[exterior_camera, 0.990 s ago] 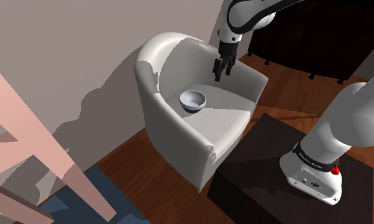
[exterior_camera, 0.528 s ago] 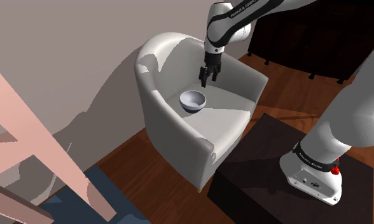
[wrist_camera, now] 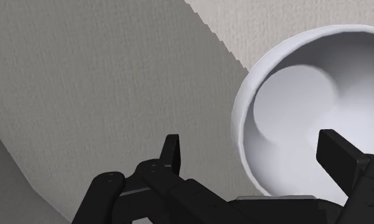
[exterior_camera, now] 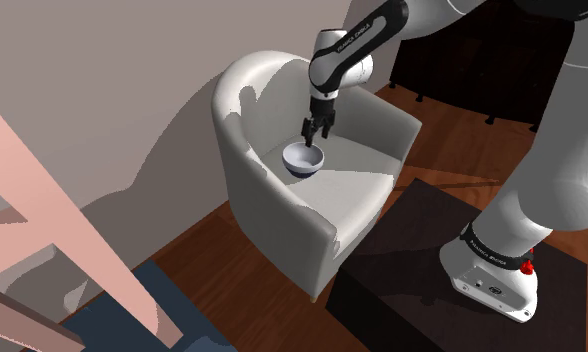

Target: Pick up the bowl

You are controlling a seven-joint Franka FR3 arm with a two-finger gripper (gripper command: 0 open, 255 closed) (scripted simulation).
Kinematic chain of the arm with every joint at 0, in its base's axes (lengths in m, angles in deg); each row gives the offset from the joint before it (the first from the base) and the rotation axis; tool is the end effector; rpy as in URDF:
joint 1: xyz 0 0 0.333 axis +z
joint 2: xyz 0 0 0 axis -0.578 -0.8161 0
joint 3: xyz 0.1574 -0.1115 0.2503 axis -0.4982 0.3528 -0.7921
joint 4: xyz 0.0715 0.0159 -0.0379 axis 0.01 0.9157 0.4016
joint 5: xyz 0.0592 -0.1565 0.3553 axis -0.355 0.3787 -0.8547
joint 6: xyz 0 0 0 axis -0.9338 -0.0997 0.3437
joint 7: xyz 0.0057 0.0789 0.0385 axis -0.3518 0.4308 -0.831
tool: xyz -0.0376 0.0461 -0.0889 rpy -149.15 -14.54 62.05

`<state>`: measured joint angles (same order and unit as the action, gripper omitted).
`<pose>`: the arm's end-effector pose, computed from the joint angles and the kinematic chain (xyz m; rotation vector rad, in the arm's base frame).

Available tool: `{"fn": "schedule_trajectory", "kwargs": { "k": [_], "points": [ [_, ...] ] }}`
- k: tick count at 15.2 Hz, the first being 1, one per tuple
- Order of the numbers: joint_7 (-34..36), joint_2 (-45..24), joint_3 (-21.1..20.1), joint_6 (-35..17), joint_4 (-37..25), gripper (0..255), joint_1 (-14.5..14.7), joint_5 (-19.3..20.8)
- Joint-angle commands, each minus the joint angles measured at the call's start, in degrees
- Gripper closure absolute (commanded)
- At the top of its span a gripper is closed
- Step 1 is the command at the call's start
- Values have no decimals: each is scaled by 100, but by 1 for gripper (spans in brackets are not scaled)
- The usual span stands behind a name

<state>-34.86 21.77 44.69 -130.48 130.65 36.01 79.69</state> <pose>0.5668 -0.0255 0.2756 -3.0511 -0.0341 0.0808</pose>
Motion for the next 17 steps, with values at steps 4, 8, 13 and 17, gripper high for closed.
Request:
{"fn": "schedule_trajectory", "kwargs": {
  "k": [4, 8, 13, 17],
  "points": [
    [-50, -271, -27, -307, 35, 0, -5, -60],
    [-56, -265, -25, -304, 38, 255, -9, -60],
    [-56, -269, -25, -305, 36, 255, -9, -60],
    [-25, -157, -16, -178, 19, 255, 1, -35]
  ]
}}
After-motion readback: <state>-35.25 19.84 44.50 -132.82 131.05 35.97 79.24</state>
